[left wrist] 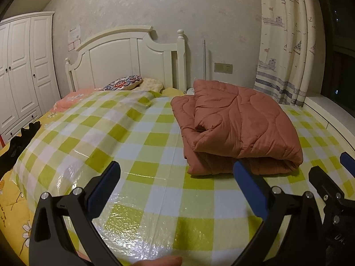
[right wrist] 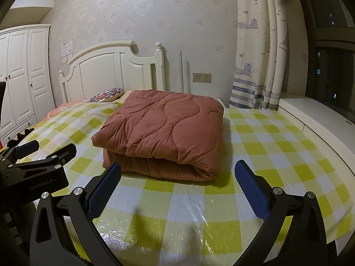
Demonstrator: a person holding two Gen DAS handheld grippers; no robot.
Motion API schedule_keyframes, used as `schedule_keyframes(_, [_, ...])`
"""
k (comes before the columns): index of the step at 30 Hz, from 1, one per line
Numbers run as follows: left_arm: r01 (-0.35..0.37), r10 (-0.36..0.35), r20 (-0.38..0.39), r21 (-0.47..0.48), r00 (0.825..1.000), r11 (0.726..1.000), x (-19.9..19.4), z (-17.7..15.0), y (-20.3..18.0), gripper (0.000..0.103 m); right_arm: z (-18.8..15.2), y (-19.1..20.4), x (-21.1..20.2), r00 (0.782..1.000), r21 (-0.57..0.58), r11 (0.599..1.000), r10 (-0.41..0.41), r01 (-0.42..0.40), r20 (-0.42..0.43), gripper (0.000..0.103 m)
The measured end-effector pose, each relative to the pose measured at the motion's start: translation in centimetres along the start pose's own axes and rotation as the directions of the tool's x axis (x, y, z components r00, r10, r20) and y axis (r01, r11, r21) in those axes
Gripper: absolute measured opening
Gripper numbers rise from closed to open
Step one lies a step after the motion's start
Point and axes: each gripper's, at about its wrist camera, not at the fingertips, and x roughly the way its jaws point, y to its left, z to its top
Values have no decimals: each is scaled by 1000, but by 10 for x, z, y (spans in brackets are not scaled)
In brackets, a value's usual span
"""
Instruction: Fold large clothes
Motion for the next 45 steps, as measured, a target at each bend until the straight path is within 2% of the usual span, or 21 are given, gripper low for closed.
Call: schedule_keyframes(45, [4, -5, 62, 26, 998, 1000, -15, 0, -4, 101, -5, -2, -2, 1000, 16, 1000, 2, -2, 14, 98])
